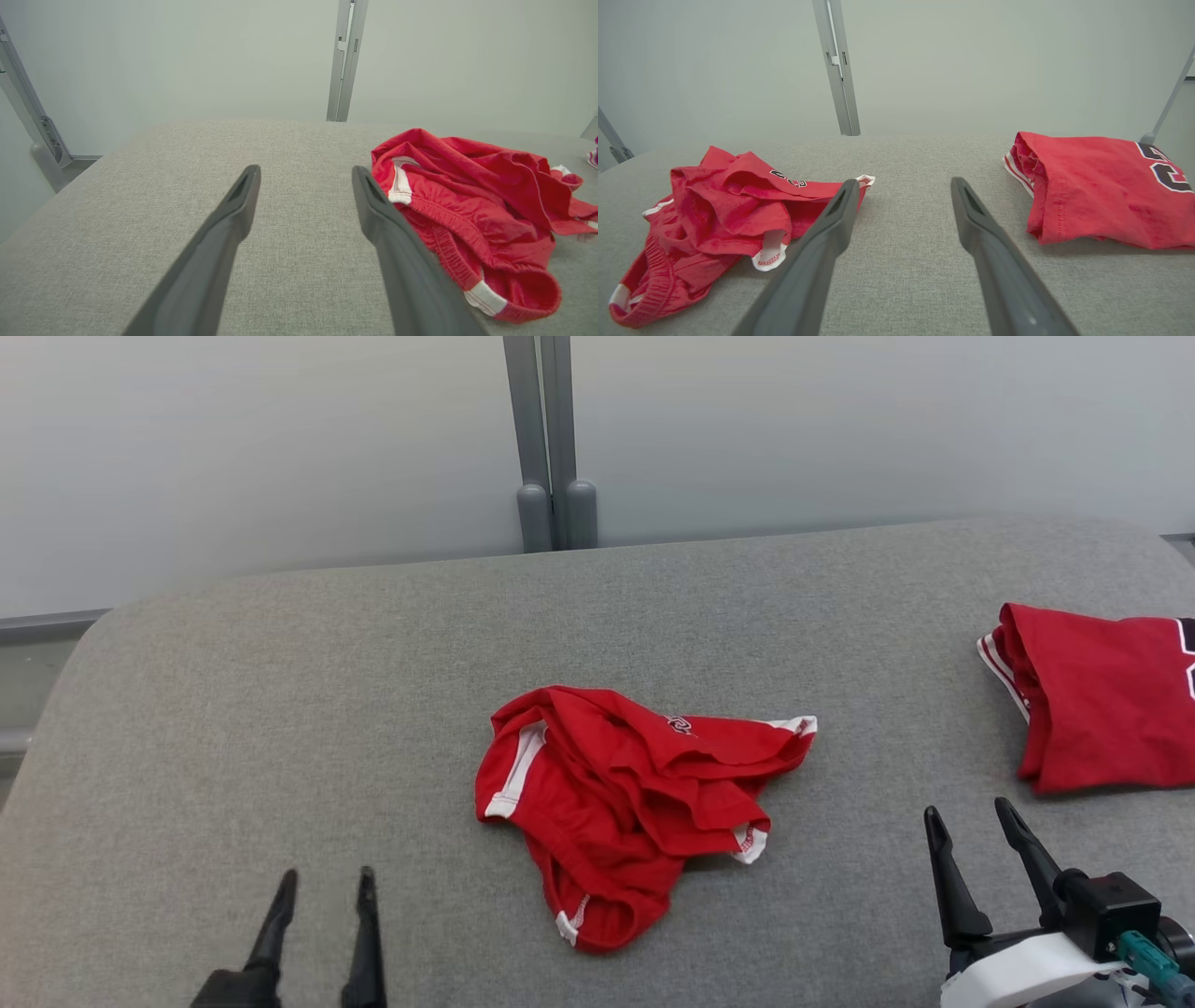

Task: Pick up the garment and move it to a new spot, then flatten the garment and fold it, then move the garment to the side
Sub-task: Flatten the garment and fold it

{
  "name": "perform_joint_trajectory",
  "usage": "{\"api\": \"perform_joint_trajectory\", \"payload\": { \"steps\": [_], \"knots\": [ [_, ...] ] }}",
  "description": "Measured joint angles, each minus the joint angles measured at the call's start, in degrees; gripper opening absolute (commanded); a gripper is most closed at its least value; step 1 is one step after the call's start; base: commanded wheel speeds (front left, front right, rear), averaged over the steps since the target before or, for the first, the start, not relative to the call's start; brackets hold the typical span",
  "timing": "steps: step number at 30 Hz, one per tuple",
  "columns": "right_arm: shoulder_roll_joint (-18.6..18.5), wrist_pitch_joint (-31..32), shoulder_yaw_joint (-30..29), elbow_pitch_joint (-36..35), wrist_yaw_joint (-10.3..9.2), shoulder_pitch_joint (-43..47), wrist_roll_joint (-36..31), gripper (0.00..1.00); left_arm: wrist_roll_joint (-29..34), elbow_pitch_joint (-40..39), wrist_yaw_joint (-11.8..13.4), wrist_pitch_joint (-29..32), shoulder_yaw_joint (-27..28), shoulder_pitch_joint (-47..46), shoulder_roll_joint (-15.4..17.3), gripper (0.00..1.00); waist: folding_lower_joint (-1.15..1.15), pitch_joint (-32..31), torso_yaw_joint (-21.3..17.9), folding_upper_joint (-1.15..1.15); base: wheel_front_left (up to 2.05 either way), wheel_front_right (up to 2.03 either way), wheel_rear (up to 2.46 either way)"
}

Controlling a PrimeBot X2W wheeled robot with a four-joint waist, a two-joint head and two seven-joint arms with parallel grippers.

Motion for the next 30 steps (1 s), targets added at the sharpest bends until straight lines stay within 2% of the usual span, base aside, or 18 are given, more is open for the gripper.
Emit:
{"api": "perform_joint_trajectory", "payload": {
  "steps": [2,6,10,13,17,22,27,28,30],
  "knots": [
    [0.0,0.0,0.1,0.0,0.0,-0.2,0.1,1.0,1.8,0.1,-0.5,0.0,-3.7,-0.9,0.0,1.0,0.0,0.2,0.0,0.0,0.0,0.0,0.0],
    [-0.6,0.0,0.7,0.1,0.0,-0.8,0.5,1.0,5.4,4.6,-1.6,0.0,-16.1,-3.5,0.4,1.0,0.0,0.7,-0.3,0.0,0.0,0.0,0.0],
    [-0.9,0.0,1.4,0.3,0.0,-1.5,1.0,1.0,3.0,8.9,-1.7,0.0,-27.8,-7.9,3.7,1.0,0.0,1.0,-1.5,0.0,0.0,0.0,0.0],
    [-0.9,0.0,1.5,0.3,0.0,-1.5,1.4,1.0,1.9,13.7,-1.8,0.0,-33.5,-10.6,5.9,1.0,0.0,1.4,-2.4,0.0,0.0,0.0,0.0],
    [-0.9,0.0,1.6,0.5,0.0,-1.5,1.8,1.0,1.1,20.3,-1.8,0.0,-36.7,-14.7,7.3,1.0,0.0,2.2,-3.6,0.0,0.0,0.0,0.0],
    [-0.7,0.0,1.6,0.5,0.0,-2.5,2.3,1.0,1.6,25.1,-1.8,0.0,-38.1,-19.8,6.6,1.0,0.0,3.6,-4.7,0.0,0.0,0.0,0.0],
    [-0.4,0.0,1.9,1.0,0.0,-3.4,2.7,1.0,2.1,34.0,-1.8,1.7,-40.9,-22.8,6.2,1.0,0.0,4.5,-6.1,0.0,0.0,0.0,0.0],
    [-0.3,0.0,1.9,1.0,0.0,-3.6,2.8,1.0,2.0,35.2,-1.8,2.3,-41.4,-23.6,6.0,0.81,0.0,4.7,-6.3,0.0,0.0,0.0,0.0],
    [-0.2,0.0,1.7,1.1,0.0,-3.7,2.9,1.0,1.5,37.1,-1.8,2.8,-42.2,-25.1,5.5,0.17,0.0,5.0,-6.7,0.0,0.0,0.0,0.0]
  ]
}}
